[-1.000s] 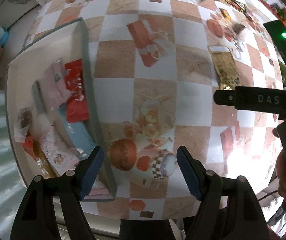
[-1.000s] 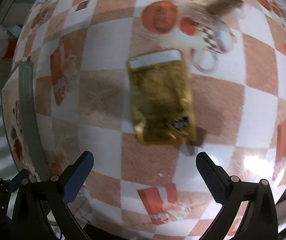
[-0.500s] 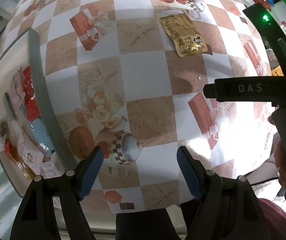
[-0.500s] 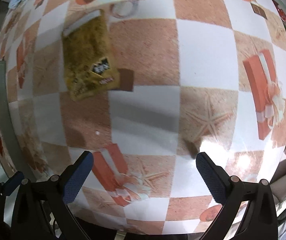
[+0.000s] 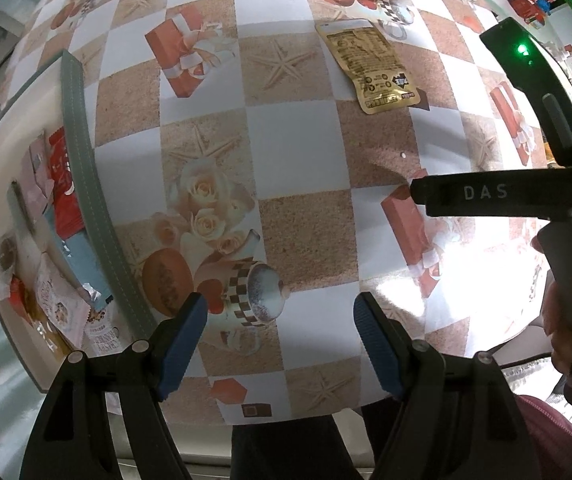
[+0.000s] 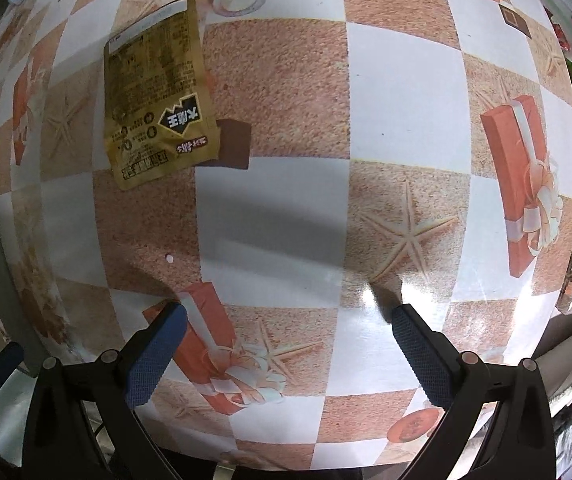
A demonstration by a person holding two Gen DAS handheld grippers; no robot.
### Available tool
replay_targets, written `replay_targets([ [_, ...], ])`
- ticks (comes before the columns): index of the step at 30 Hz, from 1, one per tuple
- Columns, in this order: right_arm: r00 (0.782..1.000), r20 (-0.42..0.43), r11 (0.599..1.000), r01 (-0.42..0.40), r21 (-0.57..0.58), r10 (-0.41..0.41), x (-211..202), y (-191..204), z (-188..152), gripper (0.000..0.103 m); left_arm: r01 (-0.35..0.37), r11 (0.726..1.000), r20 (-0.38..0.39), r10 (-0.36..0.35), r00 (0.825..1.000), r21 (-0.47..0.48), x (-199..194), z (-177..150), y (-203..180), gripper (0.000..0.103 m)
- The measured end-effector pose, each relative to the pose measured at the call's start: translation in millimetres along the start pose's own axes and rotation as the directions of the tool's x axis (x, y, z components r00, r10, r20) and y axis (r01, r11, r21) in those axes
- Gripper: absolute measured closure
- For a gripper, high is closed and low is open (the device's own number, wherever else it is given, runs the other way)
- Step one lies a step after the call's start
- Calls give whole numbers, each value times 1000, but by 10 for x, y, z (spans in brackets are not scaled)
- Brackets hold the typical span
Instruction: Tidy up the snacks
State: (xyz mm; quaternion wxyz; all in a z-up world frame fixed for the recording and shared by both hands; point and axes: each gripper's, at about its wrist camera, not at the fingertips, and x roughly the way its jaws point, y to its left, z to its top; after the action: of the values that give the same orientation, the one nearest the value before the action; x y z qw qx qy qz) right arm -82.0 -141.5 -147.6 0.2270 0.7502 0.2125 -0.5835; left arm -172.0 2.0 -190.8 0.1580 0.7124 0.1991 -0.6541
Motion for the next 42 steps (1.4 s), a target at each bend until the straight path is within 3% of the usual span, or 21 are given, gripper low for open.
replay_targets([
  [4, 1000, -4, 1000, 27, -15, -27, 60, 116, 6, 0, -1, 1000, -1, 1, 1000, 0, -3, 1, -2, 24],
  [42, 1000, -6, 999, 28, -19, -28, 68, 198, 19, 0, 3, 1000, 4, -3, 1000, 5, -42, 3, 20, 24],
])
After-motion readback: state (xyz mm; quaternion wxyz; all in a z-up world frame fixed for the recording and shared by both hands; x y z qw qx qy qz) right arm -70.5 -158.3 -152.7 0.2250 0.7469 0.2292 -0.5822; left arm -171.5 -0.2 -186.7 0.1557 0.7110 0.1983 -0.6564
